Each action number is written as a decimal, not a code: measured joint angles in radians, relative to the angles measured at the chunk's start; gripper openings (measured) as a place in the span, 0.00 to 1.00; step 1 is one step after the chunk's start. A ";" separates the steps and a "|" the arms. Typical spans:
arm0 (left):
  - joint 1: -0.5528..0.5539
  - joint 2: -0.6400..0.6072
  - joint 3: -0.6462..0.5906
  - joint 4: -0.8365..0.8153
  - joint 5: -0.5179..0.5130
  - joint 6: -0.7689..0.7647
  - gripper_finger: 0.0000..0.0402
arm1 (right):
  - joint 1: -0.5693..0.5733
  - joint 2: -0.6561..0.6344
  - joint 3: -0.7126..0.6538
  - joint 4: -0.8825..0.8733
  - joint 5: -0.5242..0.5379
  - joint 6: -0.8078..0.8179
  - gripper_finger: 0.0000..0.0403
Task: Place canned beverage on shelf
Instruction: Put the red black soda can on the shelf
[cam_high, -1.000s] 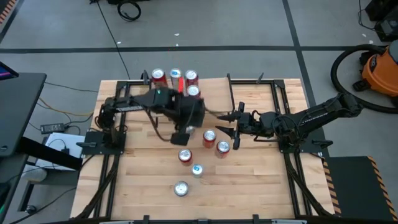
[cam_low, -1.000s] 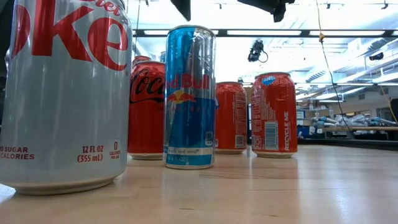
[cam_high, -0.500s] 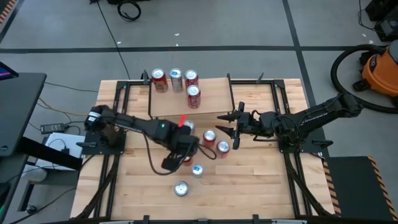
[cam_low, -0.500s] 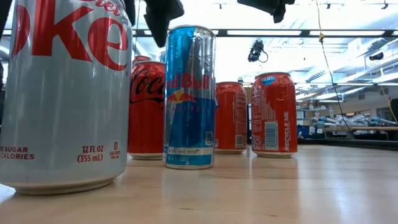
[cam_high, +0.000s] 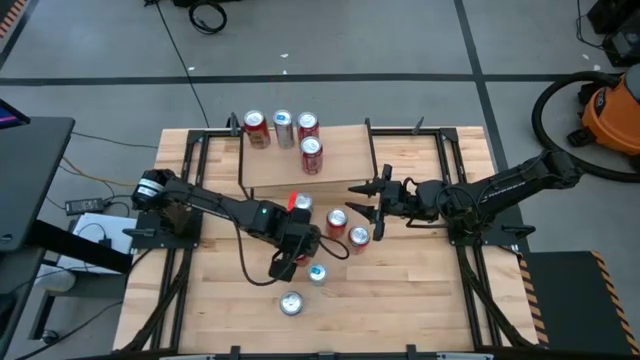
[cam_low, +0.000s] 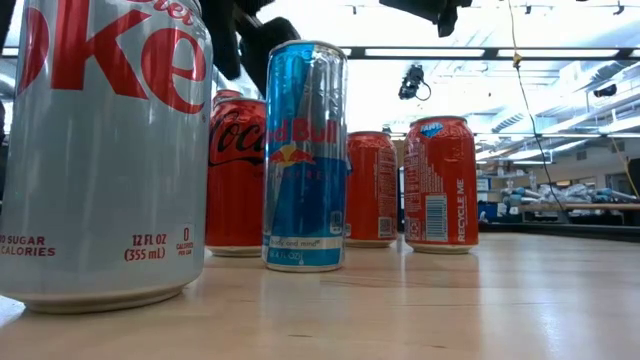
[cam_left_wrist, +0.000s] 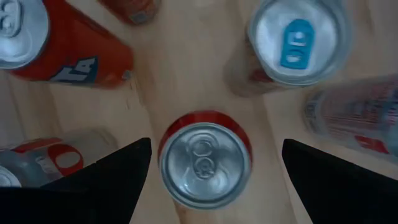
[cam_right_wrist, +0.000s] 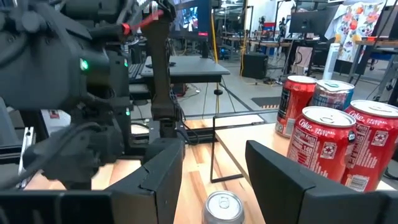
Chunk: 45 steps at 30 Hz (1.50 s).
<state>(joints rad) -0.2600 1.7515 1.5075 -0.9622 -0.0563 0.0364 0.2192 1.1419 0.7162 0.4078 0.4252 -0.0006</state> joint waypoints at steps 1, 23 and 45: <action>0.001 0.000 -0.008 0.002 0.000 0.000 0.93 | 0.000 0.000 0.000 0.001 0.000 0.000 0.46; -0.002 0.002 -0.088 0.022 -0.107 -0.281 0.77 | -0.006 0.000 0.000 0.010 0.000 -0.003 0.46; 0.055 0.001 -0.086 -0.006 -0.078 -0.286 0.79 | -0.006 0.000 0.000 0.010 0.000 -0.001 0.46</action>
<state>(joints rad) -0.2053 1.7527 1.4212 -0.9682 -0.1344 -0.2494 0.2127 1.1419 0.7162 0.4174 0.4252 -0.0017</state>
